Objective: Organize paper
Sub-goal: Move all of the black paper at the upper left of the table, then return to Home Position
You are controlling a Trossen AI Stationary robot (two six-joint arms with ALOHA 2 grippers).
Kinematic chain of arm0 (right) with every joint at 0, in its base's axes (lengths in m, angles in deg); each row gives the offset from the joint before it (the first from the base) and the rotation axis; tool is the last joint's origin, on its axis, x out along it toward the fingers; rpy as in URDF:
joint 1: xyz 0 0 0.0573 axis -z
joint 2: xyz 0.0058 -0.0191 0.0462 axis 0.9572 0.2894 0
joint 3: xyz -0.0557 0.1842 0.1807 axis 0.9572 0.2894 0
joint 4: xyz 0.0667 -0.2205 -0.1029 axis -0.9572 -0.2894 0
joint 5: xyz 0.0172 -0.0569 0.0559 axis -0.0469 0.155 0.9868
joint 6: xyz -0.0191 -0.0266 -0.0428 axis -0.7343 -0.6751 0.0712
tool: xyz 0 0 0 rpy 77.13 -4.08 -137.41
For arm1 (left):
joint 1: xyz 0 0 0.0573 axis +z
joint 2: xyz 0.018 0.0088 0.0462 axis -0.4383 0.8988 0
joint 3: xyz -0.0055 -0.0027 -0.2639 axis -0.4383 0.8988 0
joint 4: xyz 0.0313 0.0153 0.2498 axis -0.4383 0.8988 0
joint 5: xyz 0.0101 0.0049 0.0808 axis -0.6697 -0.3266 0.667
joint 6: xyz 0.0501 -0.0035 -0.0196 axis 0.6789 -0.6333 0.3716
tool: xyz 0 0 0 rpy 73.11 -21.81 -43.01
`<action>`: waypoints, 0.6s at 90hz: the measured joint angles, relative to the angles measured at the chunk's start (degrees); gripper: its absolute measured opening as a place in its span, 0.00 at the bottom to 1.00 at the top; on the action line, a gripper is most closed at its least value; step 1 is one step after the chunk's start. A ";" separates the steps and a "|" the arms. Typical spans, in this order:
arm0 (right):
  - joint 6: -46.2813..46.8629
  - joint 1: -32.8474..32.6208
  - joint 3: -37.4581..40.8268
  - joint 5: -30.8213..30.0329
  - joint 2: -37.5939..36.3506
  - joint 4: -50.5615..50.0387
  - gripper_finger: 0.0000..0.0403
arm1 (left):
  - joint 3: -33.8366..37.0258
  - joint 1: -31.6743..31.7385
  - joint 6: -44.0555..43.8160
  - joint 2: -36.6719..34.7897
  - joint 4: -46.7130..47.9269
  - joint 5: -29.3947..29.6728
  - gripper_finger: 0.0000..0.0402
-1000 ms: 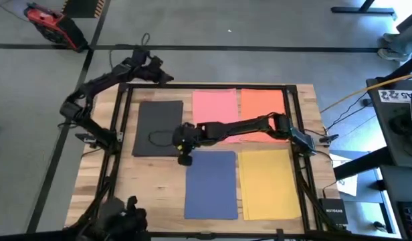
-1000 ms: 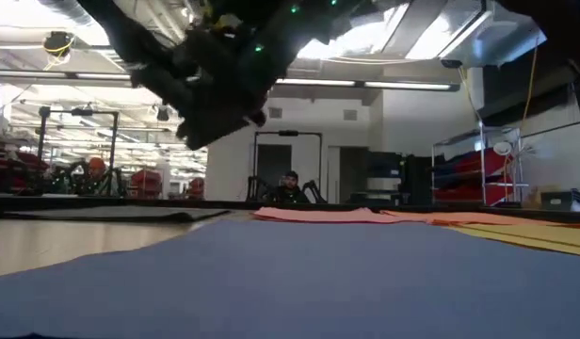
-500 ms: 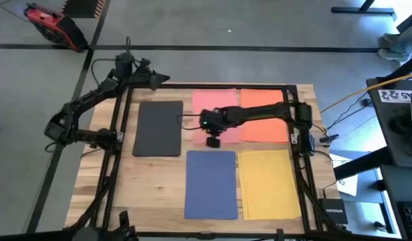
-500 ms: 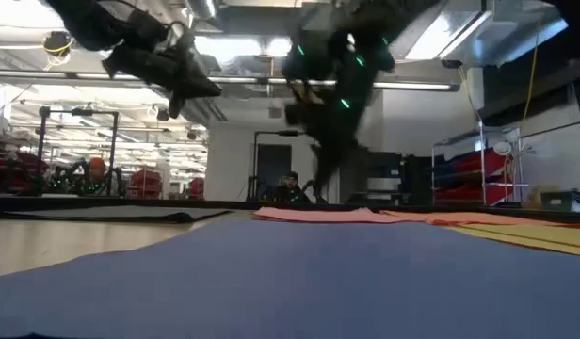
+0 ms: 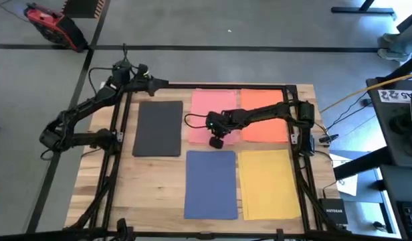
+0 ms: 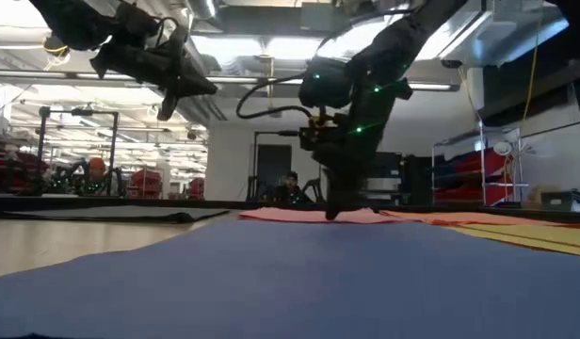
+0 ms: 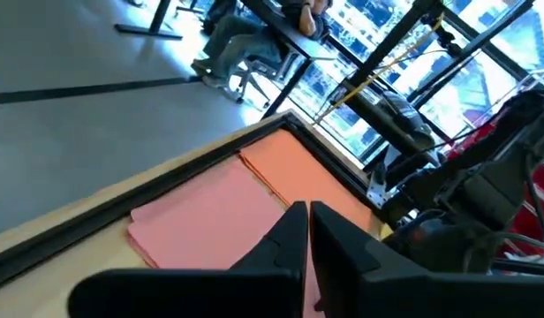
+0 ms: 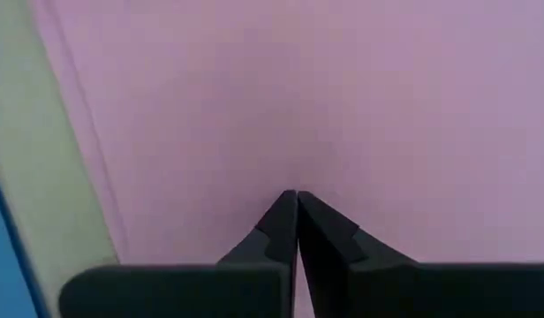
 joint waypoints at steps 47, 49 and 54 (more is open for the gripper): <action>-2.90 -0.08 0.13 -0.09 -9.09 0.08 0.00 | 0.00 -4.44 -0.96 -0.76 -3.48 0.86 0.00; -3.40 -0.24 0.21 -0.08 -10.00 0.28 0.00 | 0.00 -5.15 -0.90 -0.76 -4.07 1.67 0.00; -4.43 -0.52 1.47 0.00 -12.50 1.47 0.00 | 0.00 -7.03 -0.12 -0.76 -5.07 3.51 0.00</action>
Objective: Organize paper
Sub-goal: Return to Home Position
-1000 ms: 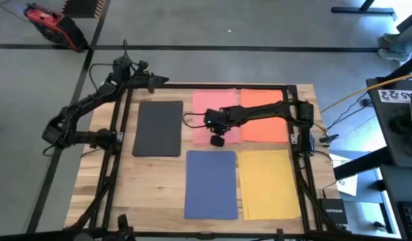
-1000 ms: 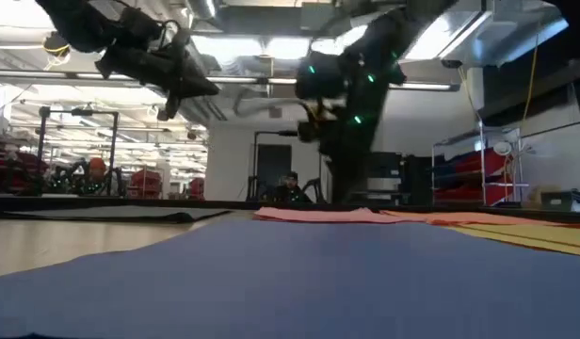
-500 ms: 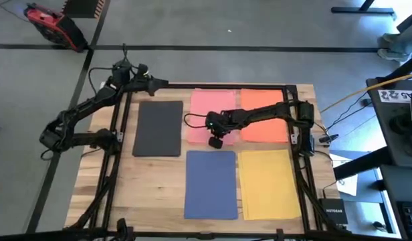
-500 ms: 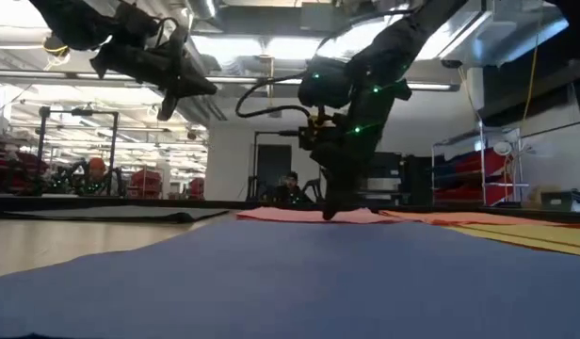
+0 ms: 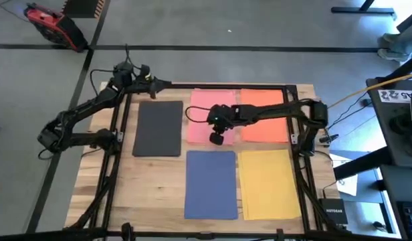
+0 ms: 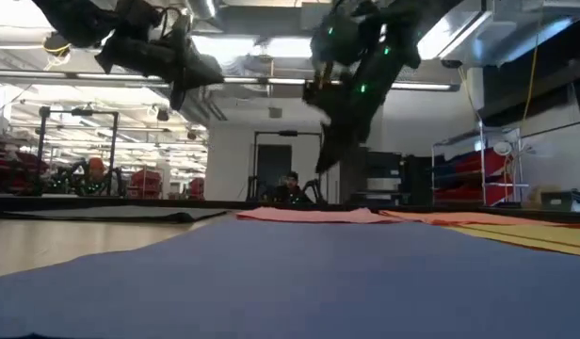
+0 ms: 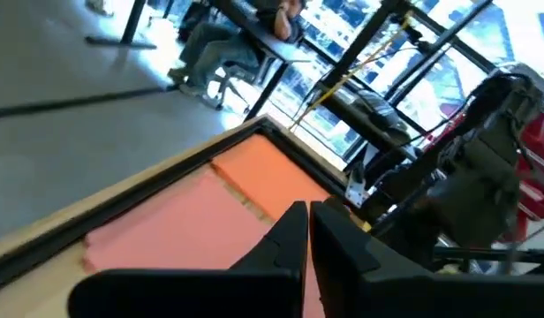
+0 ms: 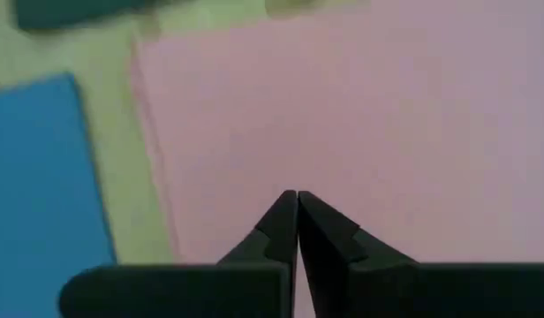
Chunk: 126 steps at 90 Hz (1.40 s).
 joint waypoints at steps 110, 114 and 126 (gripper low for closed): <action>12.91 -2.12 39.25 -7.77 -91.75 -3.66 0.00 | 23.28 -37.46 6.80 -61.69 22.23 33.38 0.00; 13.29 -2.23 41.13 -7.46 -92.76 -1.22 0.00 | 23.58 -38.05 7.11 -61.39 21.57 34.99 0.00; 14.08 -2.16 48.64 -6.61 -94.92 8.78 0.00 | 26.11 -40.40 7.73 -62.89 19.51 39.79 0.00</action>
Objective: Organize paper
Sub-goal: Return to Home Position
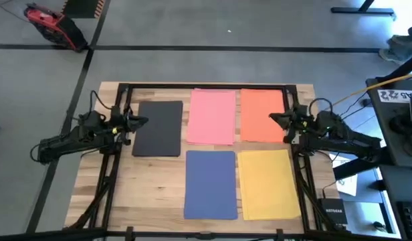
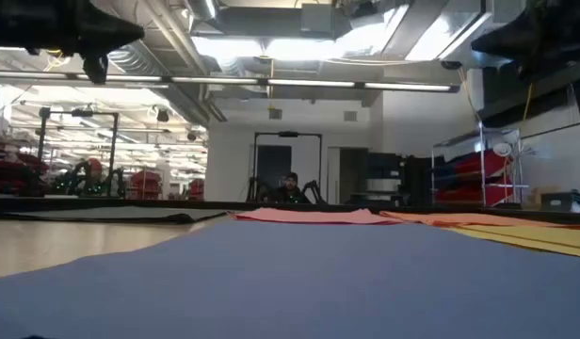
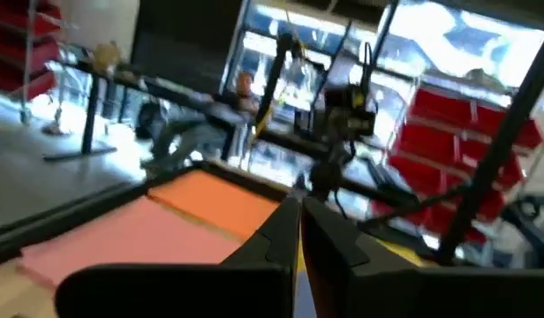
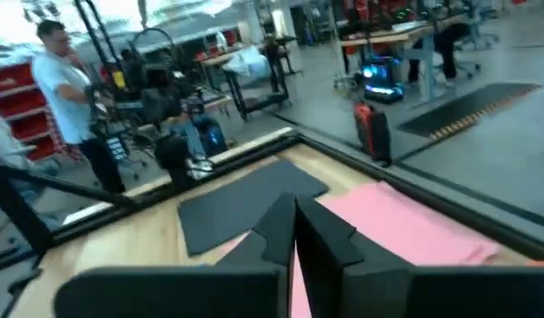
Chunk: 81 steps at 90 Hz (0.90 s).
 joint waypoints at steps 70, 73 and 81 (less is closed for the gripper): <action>1.85 0.02 18.46 7.44 -0.18 18.66 0.00 | 12.07 -14.42 3.14 0.42 -8.04 15.35 0.00; 1.88 0.00 18.46 7.38 -0.29 17.87 0.00 | 12.07 -14.67 3.96 0.42 -8.05 15.88 0.00; 1.84 0.04 18.46 7.53 -0.31 17.83 0.00 | 12.07 -14.86 4.09 0.49 -8.04 16.15 0.00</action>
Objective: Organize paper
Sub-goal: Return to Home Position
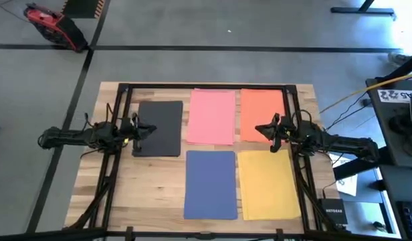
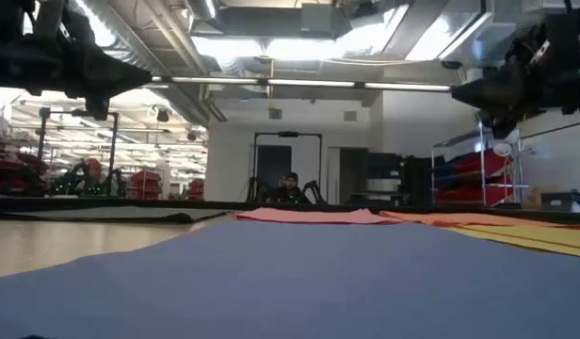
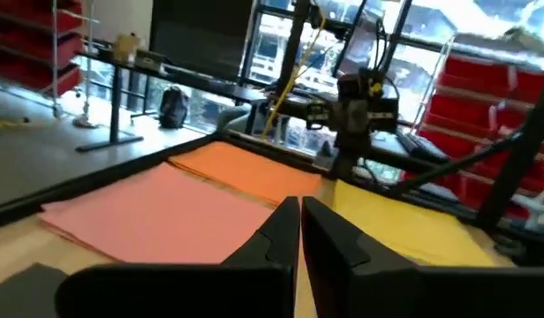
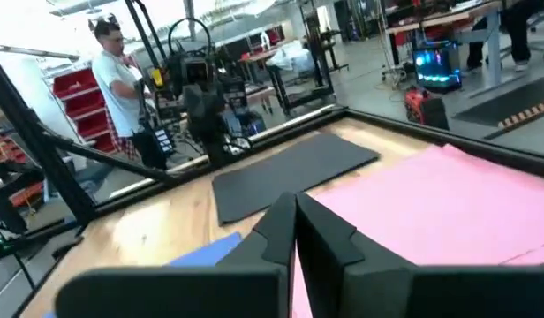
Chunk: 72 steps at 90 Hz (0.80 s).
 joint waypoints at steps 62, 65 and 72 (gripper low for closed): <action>-0.19 0.02 -0.04 -1.97 8.19 -2.91 0.00 | 0.00 0.02 -4.10 6.36 0.00 0.72 0.00; -0.17 0.00 -0.04 -1.97 8.26 -2.93 0.00 | 0.00 0.02 -4.03 6.83 0.02 0.70 0.00; -0.13 0.02 -0.04 -2.10 8.12 -2.86 0.00 | 0.00 0.02 -5.81 7.22 0.00 0.70 0.00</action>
